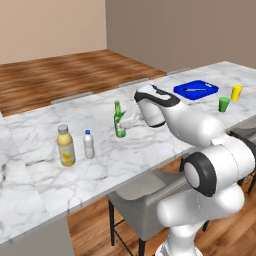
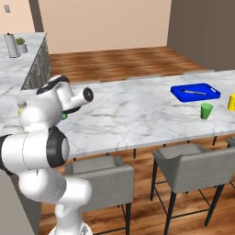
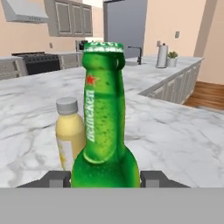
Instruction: Place the drinks on the dining counter in a tight cluster.
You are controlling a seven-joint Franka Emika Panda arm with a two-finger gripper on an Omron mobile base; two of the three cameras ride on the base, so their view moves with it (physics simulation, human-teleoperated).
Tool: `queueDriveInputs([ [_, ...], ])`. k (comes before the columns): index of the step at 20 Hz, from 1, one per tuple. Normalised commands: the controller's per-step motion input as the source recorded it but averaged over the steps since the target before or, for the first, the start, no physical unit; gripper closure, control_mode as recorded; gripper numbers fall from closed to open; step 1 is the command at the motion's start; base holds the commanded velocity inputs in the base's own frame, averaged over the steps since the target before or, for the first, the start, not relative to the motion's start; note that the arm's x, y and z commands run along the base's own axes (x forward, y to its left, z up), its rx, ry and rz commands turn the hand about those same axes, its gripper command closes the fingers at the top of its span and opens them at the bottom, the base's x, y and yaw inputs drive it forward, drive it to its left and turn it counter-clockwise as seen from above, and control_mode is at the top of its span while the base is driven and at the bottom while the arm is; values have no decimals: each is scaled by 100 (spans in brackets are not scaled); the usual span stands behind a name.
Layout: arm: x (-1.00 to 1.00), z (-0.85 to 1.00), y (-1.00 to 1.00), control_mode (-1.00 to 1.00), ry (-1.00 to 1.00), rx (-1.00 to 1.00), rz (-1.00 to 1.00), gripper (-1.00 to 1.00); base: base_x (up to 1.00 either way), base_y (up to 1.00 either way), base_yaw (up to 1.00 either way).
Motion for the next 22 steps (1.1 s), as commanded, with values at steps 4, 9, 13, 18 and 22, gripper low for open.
queueDriveInputs([
  [4, 38, -31, 8, -100, -1, 0, 0, 100, 0, 0, 0],
  [9, 23, -56, 1, -100, 0, 0, 0, 100, 0, 0, 0],
  [13, 8, -51, 0, -100, 0, 0, 0, 100, 0, 0, 0],
  [18, 0, -46, 5, -100, -1, 4, 0, 100, 0, 0, 0],
  [22, 0, -22, 13, -100, -3, 12, 2, 100, 0, 0, 0],
])
